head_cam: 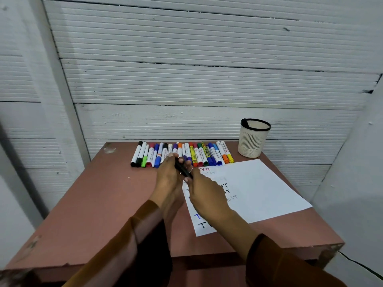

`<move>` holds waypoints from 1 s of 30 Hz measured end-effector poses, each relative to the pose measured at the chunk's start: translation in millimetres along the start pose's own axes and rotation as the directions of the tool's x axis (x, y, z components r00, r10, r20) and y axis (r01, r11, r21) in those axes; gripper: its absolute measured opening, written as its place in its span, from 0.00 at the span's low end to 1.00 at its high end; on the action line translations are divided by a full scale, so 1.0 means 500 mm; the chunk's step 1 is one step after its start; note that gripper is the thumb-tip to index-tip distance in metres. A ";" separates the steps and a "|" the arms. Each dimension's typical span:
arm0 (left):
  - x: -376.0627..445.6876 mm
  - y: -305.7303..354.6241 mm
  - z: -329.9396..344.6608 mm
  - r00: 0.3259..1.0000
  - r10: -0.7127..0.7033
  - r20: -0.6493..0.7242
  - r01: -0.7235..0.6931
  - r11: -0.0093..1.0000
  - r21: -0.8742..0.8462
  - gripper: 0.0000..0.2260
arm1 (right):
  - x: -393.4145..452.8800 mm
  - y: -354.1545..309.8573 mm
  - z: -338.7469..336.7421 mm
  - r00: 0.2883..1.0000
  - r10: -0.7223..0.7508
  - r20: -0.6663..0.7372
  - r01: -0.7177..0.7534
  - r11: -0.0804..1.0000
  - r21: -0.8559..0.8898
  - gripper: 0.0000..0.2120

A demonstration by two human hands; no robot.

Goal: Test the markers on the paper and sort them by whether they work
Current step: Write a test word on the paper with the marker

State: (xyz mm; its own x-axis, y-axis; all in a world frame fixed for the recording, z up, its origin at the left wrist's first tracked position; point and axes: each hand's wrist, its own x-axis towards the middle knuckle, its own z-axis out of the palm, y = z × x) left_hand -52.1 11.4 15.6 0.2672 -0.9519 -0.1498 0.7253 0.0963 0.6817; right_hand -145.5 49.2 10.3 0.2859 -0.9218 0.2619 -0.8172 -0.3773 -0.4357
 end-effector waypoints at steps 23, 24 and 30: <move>0.070 0.002 -0.091 0.883 0.029 0.469 -0.467 -0.052 0.883 0.09 | 0.098 0.133 -0.071 0.933 0.358 0.012 -0.253 0.634 0.731 0.04; 0.081 0.000 -0.101 0.866 0.006 0.501 -0.491 -0.182 0.852 0.10 | 0.107 0.146 -0.077 0.930 0.365 -0.049 -0.218 0.653 0.725 0.05; 0.104 -0.005 -0.109 0.835 0.031 0.550 -0.514 -0.313 0.799 0.13 | 0.174 0.178 -0.155 0.813 0.361 -0.456 -0.039 0.816 0.577 0.10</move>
State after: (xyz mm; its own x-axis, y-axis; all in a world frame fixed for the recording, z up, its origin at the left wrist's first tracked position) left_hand -5.5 -22.4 -32.6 -0.1033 -0.9514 0.2901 -0.8708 0.2274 0.4358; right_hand -232.2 -57.8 60.8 -0.2907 -0.8453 0.4484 -0.3891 -0.3237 -0.8625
